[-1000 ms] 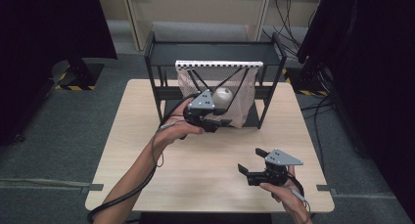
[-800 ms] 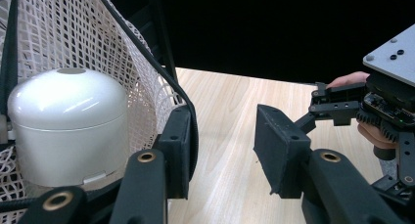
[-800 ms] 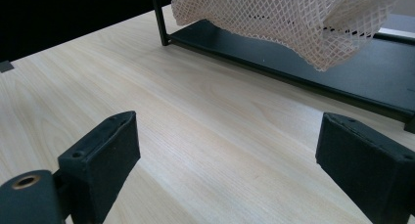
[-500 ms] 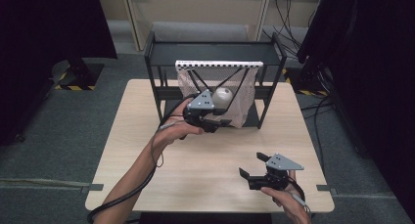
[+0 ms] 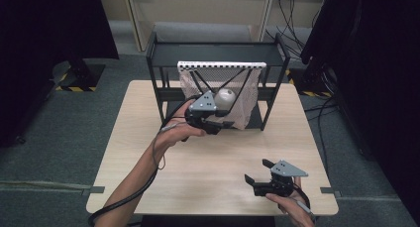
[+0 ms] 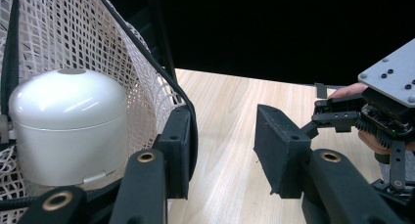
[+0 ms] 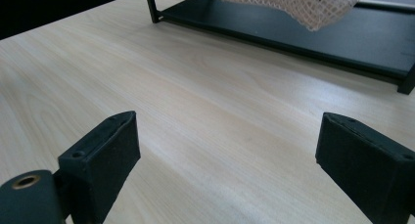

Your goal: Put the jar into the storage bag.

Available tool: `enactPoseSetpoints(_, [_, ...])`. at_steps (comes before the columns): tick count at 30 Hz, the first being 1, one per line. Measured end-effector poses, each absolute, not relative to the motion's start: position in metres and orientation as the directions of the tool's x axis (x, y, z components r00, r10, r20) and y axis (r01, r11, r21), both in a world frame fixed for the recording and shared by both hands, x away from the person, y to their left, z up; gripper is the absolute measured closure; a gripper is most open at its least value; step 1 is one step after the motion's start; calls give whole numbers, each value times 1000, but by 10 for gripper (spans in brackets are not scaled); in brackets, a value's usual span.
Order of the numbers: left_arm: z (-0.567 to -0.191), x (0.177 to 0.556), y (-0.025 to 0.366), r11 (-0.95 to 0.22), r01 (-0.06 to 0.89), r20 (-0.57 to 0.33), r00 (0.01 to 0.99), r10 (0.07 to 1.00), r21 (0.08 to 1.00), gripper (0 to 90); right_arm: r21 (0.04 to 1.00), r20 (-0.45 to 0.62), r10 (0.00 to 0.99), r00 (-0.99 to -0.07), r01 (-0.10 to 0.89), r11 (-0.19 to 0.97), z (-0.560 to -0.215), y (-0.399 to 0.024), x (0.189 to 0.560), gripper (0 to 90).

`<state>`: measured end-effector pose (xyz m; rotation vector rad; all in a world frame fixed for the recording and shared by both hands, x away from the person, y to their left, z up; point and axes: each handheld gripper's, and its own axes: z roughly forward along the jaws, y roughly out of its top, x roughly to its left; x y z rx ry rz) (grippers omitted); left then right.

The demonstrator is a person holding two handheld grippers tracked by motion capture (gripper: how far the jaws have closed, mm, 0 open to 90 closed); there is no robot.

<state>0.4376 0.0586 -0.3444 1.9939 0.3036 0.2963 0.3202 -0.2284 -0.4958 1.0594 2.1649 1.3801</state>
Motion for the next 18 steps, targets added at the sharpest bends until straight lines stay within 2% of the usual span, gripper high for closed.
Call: enactPoseSetpoints(18, [-344, 437, 59, -418, 82, 73, 937, 340, 905, 581, 874, 106, 769, -631, 428, 231, -511, -240, 311, 93])
